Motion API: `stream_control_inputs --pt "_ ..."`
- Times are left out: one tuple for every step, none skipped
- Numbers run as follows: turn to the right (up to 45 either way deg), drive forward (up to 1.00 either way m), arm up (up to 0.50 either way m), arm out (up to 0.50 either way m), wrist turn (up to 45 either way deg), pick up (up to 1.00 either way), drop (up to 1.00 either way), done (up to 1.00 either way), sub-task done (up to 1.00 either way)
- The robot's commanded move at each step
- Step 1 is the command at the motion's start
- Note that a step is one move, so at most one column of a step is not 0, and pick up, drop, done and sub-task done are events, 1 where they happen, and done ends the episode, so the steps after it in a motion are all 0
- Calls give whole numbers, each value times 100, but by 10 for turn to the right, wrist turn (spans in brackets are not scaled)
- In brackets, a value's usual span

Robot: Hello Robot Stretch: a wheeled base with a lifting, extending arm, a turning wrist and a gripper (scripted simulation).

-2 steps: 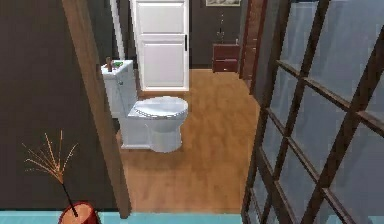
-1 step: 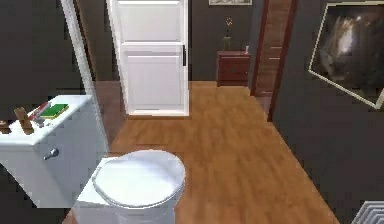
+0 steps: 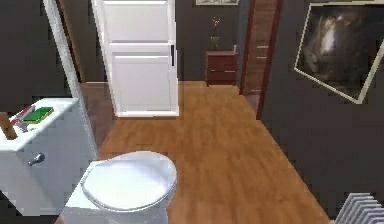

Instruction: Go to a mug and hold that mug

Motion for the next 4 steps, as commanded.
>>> stream_control_inputs --pt "0 20 0 0 0 0 0 0 0" --pt "0 15 0 0 0 0 0 0 0" --pt "300 0 0 0 0 0 0 0 0" --pt "0 50 0 0 0 0 0 0 0"
